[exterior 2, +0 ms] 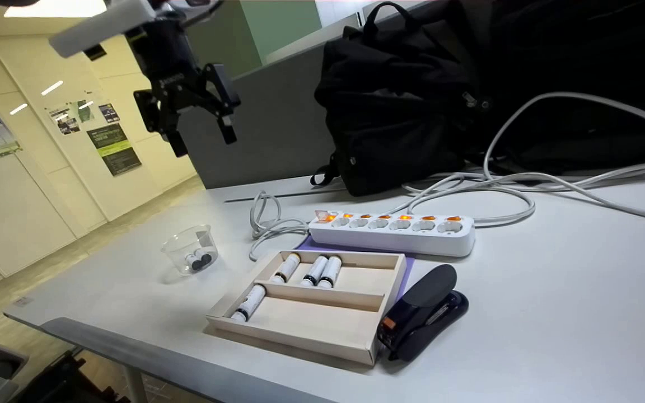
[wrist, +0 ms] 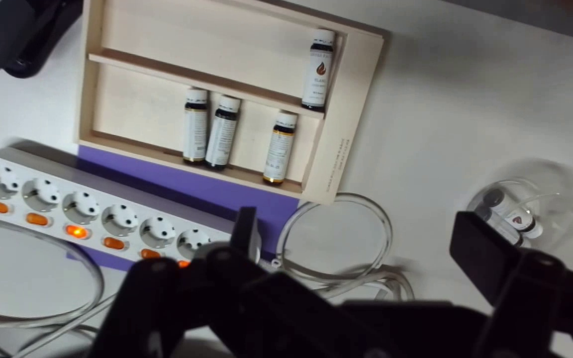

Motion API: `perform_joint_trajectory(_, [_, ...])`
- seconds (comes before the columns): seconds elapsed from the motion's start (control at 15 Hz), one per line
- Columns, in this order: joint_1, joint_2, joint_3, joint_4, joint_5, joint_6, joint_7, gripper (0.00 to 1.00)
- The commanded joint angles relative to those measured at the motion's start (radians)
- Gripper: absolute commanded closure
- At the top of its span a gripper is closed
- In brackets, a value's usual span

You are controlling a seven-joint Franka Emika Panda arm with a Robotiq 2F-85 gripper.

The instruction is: Pick up the object in the tray and put it in the bowl.

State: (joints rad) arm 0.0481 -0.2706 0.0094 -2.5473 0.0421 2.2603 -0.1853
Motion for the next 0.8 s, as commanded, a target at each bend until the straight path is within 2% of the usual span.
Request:
perform_joint_trajectory(0.0, [-0.002,0.250,-0.003,0.186,0.009,-0.075,0.019,0.00])
perform_joint_trajectory(0.07, [-0.001,0.123,-0.002,0.070,0.012,-0.013,-0.012,0.00])
perform_joint_trajectory(0.27, [-0.007,0.250,0.003,0.153,0.011,-0.033,-0.011,0.00])
perform_joint_trajectory(0.73, [-0.008,0.260,0.003,0.174,0.011,-0.051,-0.010,0.00])
